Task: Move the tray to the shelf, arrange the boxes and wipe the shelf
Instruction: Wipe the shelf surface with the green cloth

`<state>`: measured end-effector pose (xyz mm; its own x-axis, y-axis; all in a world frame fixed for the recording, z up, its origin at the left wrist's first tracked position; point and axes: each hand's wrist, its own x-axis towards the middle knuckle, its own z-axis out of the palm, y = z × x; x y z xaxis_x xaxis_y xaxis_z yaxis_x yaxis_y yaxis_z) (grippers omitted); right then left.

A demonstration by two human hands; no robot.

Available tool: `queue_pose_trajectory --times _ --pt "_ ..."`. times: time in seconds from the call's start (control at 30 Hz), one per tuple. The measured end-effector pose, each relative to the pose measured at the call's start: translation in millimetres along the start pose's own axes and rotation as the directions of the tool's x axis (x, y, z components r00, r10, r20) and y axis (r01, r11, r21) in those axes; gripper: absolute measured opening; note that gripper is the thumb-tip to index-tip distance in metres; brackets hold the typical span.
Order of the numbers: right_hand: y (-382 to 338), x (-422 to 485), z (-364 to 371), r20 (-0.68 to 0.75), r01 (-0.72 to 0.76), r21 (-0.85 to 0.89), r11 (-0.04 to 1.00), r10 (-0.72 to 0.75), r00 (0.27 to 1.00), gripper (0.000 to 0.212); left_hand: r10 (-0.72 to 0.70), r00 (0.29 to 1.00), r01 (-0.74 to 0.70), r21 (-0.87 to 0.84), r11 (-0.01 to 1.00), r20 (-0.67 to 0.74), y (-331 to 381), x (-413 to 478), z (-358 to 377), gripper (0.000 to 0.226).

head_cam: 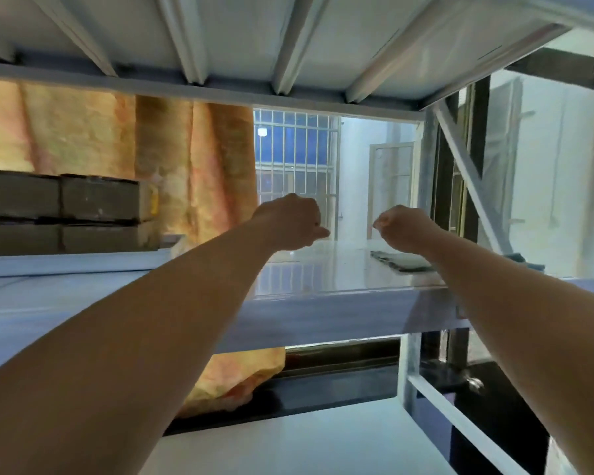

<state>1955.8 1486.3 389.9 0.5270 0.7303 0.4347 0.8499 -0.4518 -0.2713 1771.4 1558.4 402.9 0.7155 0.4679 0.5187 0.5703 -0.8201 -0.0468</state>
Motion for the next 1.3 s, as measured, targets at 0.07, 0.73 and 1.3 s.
queue_pose_trajectory --times 0.07,0.73,1.3 --pt "24 5 -3 0.055 -0.024 -0.043 0.999 0.026 0.998 0.035 -0.026 0.999 0.026 0.031 0.999 0.023 4 6 7 0.038" --pt "16 -40 -17 0.454 -0.28 -0.09 0.956 0.29 0.842 0.062 -0.057 0.998 0.05 -0.166 0.985 -0.04 -9 -8 16 0.026" --pt "-28 -71 -12 0.44 -0.178 -0.031 0.984 0.173 0.881 0.052 0.132 0.987 -0.117 -0.16 0.98 0.087 9 -33 -14 0.028"
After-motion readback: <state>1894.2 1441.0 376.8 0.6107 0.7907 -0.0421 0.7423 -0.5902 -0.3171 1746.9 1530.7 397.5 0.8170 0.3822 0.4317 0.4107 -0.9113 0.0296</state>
